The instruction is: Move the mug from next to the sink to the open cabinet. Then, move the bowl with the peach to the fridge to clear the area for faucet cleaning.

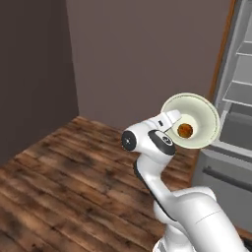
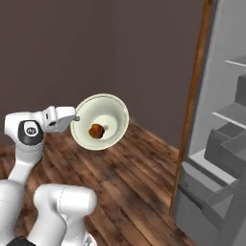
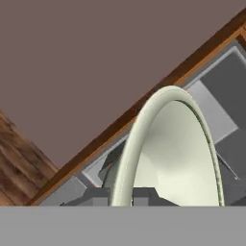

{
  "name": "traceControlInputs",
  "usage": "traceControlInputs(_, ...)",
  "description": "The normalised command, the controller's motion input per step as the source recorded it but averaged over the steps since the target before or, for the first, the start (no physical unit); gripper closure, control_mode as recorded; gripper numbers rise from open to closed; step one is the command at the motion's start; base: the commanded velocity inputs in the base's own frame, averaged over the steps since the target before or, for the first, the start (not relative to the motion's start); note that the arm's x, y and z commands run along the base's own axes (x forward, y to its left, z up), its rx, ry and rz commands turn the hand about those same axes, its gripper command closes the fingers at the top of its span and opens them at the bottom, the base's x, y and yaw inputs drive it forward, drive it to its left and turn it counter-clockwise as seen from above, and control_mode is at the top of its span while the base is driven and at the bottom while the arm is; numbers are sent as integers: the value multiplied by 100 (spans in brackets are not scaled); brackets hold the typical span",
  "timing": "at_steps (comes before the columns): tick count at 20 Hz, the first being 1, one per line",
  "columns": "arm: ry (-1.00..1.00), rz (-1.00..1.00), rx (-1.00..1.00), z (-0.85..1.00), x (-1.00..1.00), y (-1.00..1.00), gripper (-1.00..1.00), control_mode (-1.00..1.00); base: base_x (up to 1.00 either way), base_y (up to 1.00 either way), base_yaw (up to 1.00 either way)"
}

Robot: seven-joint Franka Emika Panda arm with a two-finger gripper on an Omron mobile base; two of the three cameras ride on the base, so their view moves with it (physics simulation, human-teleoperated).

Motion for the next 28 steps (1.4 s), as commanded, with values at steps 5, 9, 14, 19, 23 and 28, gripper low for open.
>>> traceControlInputs(5, 0, 0, 0, 0, 0, 0, 100, 100, 32, -45, -64)
traceControlInputs(9, 0, 0, 0, 0, 0, 0, 100, 100, 54, -22, -61)
traceControlInputs(14, 0, 0, 0, 0, 0, 0, 100, 100, 67, 0, -45)
traceControlInputs(19, 0, 0, 0, 0, 0, 0, 100, 100, 76, 12, -15)
traceControlInputs(23, 0, 0, 0, 0, 0, 0, 100, 100, 98, 35, -15)
traceControlInputs(28, 0, 0, 0, 0, 0, 0, 100, 100, 73, -14, -7)
